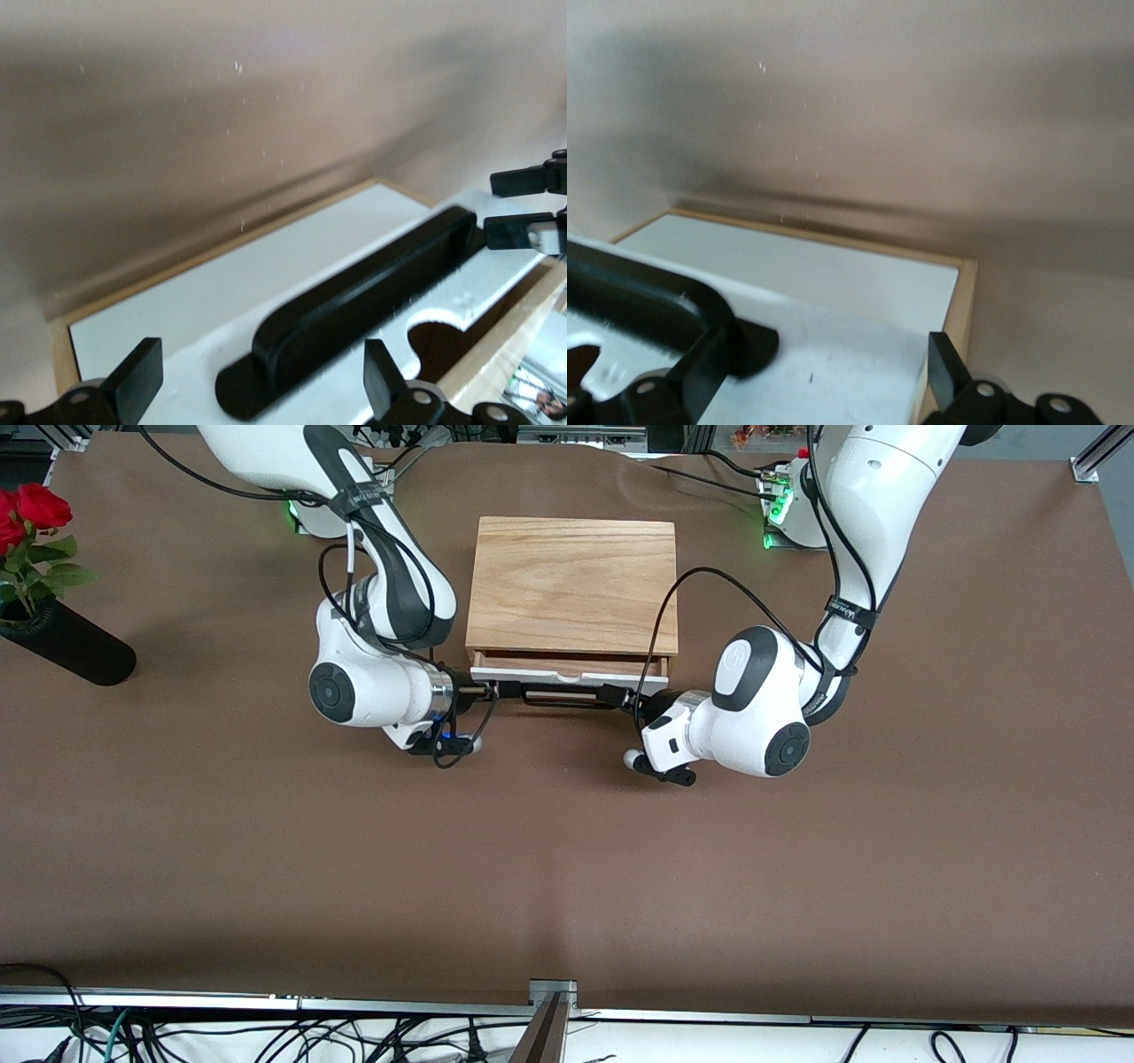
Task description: Close drawer with both arms simultaneously
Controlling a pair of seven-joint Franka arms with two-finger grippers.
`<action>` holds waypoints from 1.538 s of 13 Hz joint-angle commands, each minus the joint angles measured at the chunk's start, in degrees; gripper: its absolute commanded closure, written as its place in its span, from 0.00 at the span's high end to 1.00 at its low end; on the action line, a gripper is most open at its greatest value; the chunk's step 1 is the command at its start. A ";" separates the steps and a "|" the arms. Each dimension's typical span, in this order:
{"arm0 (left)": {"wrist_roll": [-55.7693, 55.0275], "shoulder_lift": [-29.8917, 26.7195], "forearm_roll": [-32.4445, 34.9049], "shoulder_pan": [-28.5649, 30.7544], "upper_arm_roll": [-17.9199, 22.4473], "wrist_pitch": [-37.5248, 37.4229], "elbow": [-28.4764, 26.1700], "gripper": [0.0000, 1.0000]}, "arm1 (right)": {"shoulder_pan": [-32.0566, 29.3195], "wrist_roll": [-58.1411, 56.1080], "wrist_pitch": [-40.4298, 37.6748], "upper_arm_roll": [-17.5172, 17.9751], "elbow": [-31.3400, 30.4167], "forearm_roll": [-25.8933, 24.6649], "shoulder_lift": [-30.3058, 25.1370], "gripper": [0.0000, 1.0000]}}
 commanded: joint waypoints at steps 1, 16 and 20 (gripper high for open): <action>1.44 -0.51 -0.76 0.46 0.09 -4.90 -0.42 1.00 | 0.27 0.34 -0.53 0.49 -7.05 0.97 -5.27 1.00; 1.44 -1.99 9.64 4.41 0.18 -13.36 4.66 1.00 | 0.09 -2.28 -2.63 -5.37 -5.24 -0.70 -6.51 1.00; 1.35 -8.58 25.33 7.13 0.27 -13.45 7.92 1.00 | 0.09 -2.55 -17.02 -15.39 8.90 -14.28 -7.30 1.00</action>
